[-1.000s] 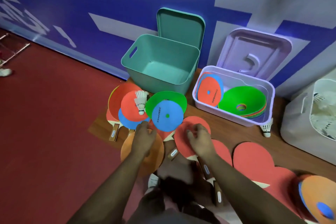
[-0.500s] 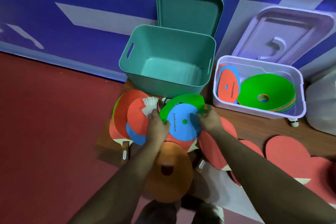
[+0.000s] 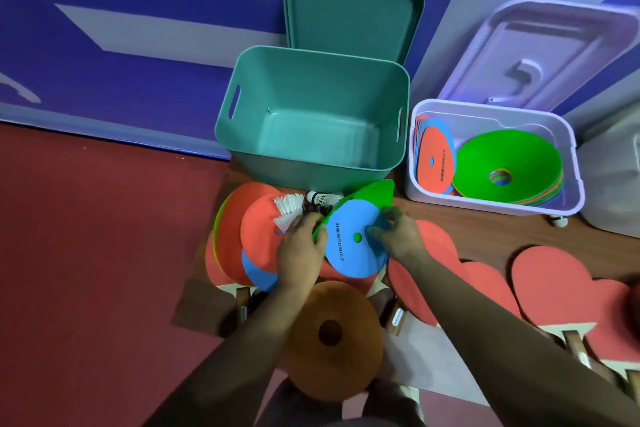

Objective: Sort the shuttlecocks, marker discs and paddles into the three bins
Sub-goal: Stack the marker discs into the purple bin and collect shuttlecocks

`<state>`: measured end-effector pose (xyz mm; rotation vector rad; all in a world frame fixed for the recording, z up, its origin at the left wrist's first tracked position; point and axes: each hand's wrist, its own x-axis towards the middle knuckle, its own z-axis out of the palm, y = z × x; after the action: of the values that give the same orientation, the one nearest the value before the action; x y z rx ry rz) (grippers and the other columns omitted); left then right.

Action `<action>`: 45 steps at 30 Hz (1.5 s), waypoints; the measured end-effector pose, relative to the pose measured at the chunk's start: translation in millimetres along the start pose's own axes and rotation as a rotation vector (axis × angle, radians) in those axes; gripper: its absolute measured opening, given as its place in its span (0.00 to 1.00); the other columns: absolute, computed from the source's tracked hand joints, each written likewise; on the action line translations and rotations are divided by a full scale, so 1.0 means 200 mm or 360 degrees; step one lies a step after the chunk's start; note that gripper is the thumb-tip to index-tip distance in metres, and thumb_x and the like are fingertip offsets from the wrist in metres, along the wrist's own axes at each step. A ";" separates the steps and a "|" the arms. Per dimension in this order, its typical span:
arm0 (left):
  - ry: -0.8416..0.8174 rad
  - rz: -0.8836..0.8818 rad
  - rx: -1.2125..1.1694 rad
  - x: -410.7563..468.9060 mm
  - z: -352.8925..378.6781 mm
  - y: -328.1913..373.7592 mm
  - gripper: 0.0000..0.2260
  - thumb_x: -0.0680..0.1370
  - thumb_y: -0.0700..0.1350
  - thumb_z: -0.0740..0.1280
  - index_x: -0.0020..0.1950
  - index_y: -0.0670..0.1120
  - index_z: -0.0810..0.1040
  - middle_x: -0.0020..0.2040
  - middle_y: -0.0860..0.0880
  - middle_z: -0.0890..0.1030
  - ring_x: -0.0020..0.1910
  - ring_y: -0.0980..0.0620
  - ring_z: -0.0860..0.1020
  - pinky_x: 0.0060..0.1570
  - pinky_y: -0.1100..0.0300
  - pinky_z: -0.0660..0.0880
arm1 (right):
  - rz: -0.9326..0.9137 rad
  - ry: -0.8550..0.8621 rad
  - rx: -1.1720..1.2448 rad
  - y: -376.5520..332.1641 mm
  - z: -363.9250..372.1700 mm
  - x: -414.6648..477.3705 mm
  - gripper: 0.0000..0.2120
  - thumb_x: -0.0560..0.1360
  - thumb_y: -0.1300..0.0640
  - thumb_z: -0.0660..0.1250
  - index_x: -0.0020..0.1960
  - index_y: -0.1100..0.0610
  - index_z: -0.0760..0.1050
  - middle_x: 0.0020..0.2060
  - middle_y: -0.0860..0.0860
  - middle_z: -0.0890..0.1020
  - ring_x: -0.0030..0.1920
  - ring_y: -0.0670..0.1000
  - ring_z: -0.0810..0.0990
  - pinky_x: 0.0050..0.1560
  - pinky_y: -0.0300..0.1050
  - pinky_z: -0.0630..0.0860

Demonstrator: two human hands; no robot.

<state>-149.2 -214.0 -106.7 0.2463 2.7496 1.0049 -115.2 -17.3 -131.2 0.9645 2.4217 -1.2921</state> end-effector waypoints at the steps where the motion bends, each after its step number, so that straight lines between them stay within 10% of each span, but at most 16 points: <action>1: 0.0033 -0.0036 -0.0054 0.00 -0.02 0.01 0.08 0.78 0.45 0.64 0.57 0.49 0.77 0.47 0.45 0.81 0.44 0.42 0.78 0.42 0.51 0.74 | 0.0006 0.0009 0.0004 0.01 0.01 -0.01 0.27 0.69 0.57 0.75 0.64 0.63 0.71 0.58 0.60 0.79 0.59 0.61 0.77 0.55 0.53 0.75; 12: 0.0146 -0.0216 -0.0537 -0.07 -0.19 0.07 0.07 0.80 0.43 0.61 0.56 0.46 0.76 0.42 0.47 0.82 0.41 0.45 0.79 0.41 0.48 0.75 | -0.0004 -0.0084 0.0340 -0.03 -0.17 -0.13 0.09 0.69 0.61 0.77 0.36 0.62 0.77 0.34 0.56 0.80 0.34 0.51 0.73 0.36 0.47 0.71; 19: 0.0071 -0.0381 -0.0529 -0.11 -0.20 0.11 0.19 0.81 0.41 0.61 0.72 0.42 0.68 0.62 0.40 0.79 0.61 0.39 0.76 0.55 0.52 0.72 | -0.0073 0.0029 0.0613 -0.01 -0.37 -0.35 0.09 0.71 0.61 0.75 0.42 0.68 0.80 0.33 0.61 0.80 0.34 0.51 0.75 0.35 0.47 0.72; 23: -0.0006 -0.0358 -0.0547 -0.15 -0.21 0.17 0.14 0.80 0.40 0.61 0.66 0.42 0.72 0.58 0.39 0.80 0.58 0.38 0.77 0.54 0.46 0.74 | -0.0126 0.0017 0.0901 -0.02 -0.52 -0.47 0.09 0.75 0.63 0.70 0.40 0.68 0.76 0.28 0.58 0.72 0.24 0.48 0.65 0.26 0.39 0.62; 28: -0.0116 -0.0270 -0.0945 -0.21 -0.15 0.29 0.17 0.75 0.57 0.60 0.61 0.54 0.76 0.59 0.49 0.81 0.60 0.46 0.78 0.60 0.40 0.74 | -0.0070 -0.0076 0.1225 -0.01 -0.59 -0.52 0.09 0.76 0.64 0.67 0.38 0.62 0.72 0.28 0.53 0.63 0.25 0.47 0.57 0.28 0.39 0.55; 31: -0.0168 -0.0318 -0.1087 -0.25 -0.07 0.35 0.13 0.74 0.60 0.61 0.56 0.63 0.78 0.58 0.52 0.82 0.60 0.48 0.79 0.59 0.39 0.75 | -0.0195 0.0093 0.1085 0.02 -0.66 -0.55 0.05 0.76 0.63 0.69 0.42 0.62 0.76 0.29 0.53 0.74 0.24 0.46 0.70 0.25 0.38 0.66; 38: -0.0259 -0.0374 -0.1449 -0.36 0.02 0.83 0.07 0.82 0.46 0.62 0.57 0.52 0.78 0.55 0.47 0.84 0.53 0.47 0.83 0.46 0.44 0.81 | -0.0230 0.0109 0.1128 0.19 -0.96 -0.52 0.04 0.77 0.60 0.67 0.49 0.58 0.81 0.45 0.56 0.85 0.44 0.54 0.82 0.47 0.55 0.78; 45: -0.0360 -0.0544 -0.1780 -0.25 0.29 1.19 0.14 0.78 0.39 0.68 0.63 0.46 0.77 0.58 0.46 0.83 0.54 0.47 0.82 0.50 0.46 0.81 | -0.0508 0.0471 0.0992 0.23 -1.29 -0.45 0.16 0.78 0.54 0.67 0.34 0.60 0.74 0.29 0.53 0.75 0.33 0.47 0.70 0.33 0.45 0.69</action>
<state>-66.4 -9.6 11.5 -0.2630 1.5914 2.0000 7.5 168.6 31.7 0.9831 2.5006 -2.2509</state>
